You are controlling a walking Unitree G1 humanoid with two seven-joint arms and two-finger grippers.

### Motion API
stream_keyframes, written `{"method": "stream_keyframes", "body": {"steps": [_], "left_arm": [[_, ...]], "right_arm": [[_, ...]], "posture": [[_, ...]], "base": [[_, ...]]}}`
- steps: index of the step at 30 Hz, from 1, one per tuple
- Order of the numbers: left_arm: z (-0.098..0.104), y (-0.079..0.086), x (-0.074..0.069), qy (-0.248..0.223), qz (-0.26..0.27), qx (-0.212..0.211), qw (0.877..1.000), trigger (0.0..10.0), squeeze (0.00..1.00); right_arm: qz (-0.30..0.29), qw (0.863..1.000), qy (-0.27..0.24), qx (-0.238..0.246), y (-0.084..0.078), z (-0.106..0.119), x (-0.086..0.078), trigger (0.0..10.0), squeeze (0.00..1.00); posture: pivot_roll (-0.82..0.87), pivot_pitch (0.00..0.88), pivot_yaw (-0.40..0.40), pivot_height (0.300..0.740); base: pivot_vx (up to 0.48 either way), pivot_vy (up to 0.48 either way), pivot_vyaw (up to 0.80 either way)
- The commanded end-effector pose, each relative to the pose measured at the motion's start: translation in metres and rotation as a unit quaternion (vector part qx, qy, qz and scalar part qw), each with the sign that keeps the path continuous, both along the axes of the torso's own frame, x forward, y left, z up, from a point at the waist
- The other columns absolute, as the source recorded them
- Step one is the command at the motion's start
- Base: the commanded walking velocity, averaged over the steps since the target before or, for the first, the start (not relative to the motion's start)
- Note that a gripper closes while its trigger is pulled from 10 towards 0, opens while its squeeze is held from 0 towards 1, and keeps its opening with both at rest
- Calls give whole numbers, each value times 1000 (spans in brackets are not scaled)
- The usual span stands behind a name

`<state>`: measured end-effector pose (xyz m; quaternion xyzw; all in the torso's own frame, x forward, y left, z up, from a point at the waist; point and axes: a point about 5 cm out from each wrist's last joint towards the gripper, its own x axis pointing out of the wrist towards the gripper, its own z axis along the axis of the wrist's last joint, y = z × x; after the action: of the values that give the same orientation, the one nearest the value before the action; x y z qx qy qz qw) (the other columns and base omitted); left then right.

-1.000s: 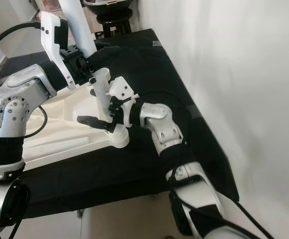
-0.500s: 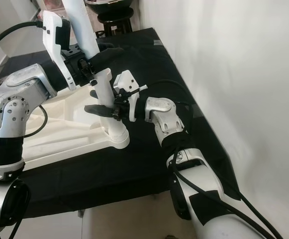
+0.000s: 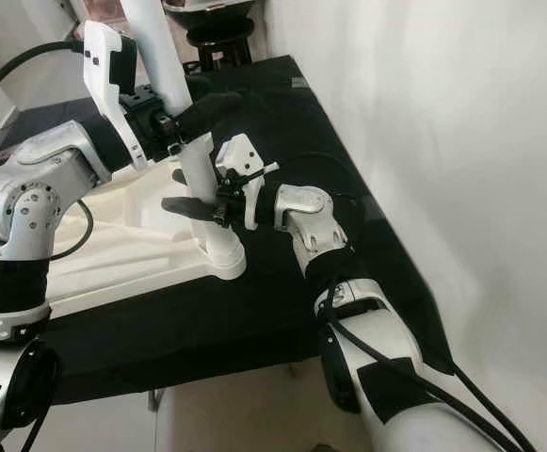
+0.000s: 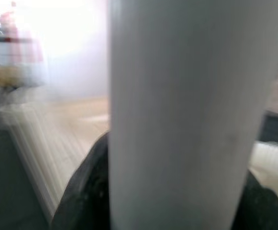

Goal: Building children table

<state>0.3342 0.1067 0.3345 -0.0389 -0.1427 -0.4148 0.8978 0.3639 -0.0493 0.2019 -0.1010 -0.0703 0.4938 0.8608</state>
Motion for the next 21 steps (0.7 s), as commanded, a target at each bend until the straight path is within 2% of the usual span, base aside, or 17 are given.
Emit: {"method": "stream_keyframes", "body": {"steps": [1, 2, 3, 4, 5, 8, 14, 15, 21], "left_arm": [[2, 4, 1, 7, 14, -4, 1000, 10000, 0], [2, 9, 1, 12, 22, -9, 1000, 10000, 0], [2, 9, 1, 12, 22, -9, 1000, 10000, 0], [1, 12, 3, 15, 29, -8, 999, 10000, 0], [-1, 11, 4, 19, 30, -4, 999, 10000, 0], [-4, 8, 5, 22, 26, 4, 999, 10000, 0], [-5, 6, 5, 22, 22, 6, 1000, 9608, 0], [-7, 4, 4, 25, 17, 1, 1000, 0, 0], [-8, 3, 3, 27, 11, 2, 1000, 0, 0]], "right_arm": [[-72, 992, 49, -90, 14, -52, -22, 0, 0], [-115, 989, 77, -59, 19, -61, -37, 0, 0], [-115, 989, 77, -59, 19, -61, -37, 0, 0], [-151, 983, 94, -38, 17, -64, -39, 0, 0], [-172, 979, 102, -31, 15, -64, -34, 0, 0], [-184, 978, 98, -30, 12, -61, -25, 0, 0], [-178, 979, 90, -32, 15, -56, -21, 0, 0], [-191, 977, 90, -34, 16, -54, -28, 0, 0], [-208, 973, 91, -40, 14, -50, -37, 0, 0]], "posture": [[-35, 79, 68, 740], [-41, 107, 87, 740], [-41, 107, 87, 740], [-64, 80, 103, 740], [-50, 85, 97, 740], [-61, 79, 92, 740], [-61, 83, 87, 740], [-67, 81, 88, 740], [-71, 79, 89, 740]], "base": [[0, 0, 0], [0, 0, 0], [0, 0, 0], [0, 0, 0], [0, 0, 0], [0, 0, 0], [0, 0, 0], [0, 0, 0], [0, 0, 0]]}}
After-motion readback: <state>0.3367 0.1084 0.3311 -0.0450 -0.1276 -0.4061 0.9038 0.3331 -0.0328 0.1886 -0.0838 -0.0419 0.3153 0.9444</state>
